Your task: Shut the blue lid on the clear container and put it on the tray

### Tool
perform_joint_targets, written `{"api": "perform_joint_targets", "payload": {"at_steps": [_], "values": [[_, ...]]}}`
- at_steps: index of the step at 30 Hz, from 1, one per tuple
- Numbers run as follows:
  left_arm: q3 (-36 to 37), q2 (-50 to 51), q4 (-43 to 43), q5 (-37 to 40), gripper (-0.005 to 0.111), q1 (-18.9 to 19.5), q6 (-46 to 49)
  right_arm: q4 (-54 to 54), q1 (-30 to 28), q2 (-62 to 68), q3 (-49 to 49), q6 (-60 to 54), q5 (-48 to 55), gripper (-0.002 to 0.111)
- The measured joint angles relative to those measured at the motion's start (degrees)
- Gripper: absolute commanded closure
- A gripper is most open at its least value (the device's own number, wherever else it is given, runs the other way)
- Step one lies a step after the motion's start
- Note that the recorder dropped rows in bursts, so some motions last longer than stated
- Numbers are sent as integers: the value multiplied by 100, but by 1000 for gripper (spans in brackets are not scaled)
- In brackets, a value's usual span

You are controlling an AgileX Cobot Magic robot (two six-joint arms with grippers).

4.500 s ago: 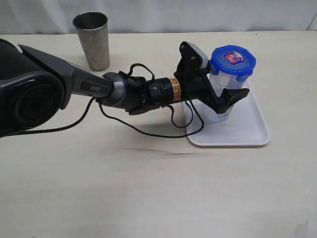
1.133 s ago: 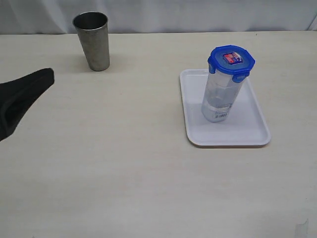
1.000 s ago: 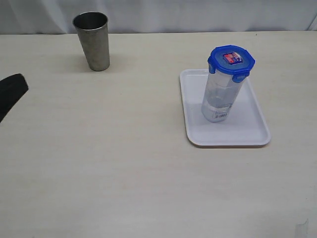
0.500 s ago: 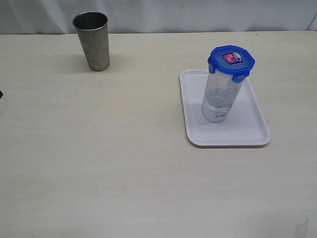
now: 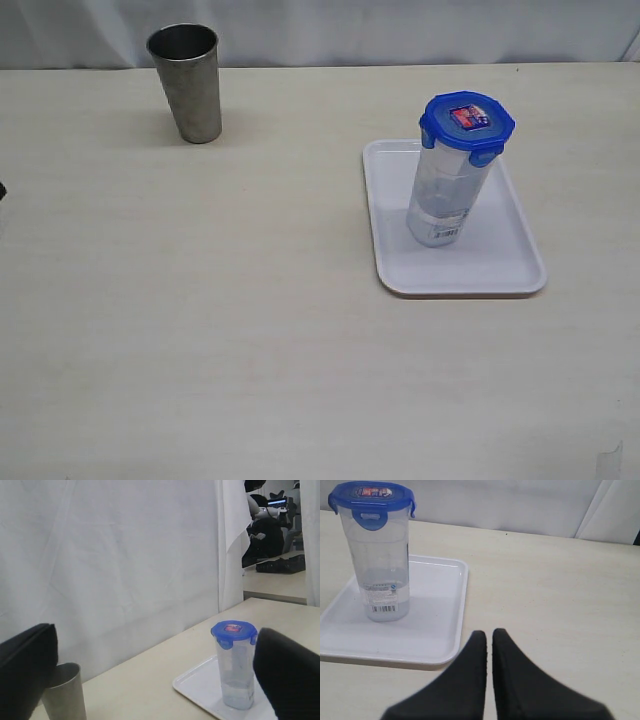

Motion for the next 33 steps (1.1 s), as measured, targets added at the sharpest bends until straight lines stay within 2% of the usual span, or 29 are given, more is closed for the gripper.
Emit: {"api": "perform_joint_targets", "payload": {"at_steps": [13, 17, 20, 24, 27, 32, 33], "values": [[0, 0, -80, -12, 2, 0, 0, 0, 0, 0, 0, 0, 0, 104], [0, 0, -847, 74, 2, 0, 33, 0, 0, 0, 0, 0, 0, 104], [0, 0, -1732, 296, 2, 0, 351, 0, 0, 0, 0, 0, 0, 104], [23, 0, -2816, 488, 2, 0, 1086, 0, 0, 0, 0, 0, 0, 104], [189, 0, -3599, 514, 2, 0, 2054, 0, 0, 0, 0, 0, 0, 104], [696, 0, -5135, 417, 2, 0, 4470, 0, 0, 0, 0, 0, 0, 104], [920, 0, -5564, 264, 2, 0, 5367, 0, 0, 0, 0, 0, 0, 104]]}}
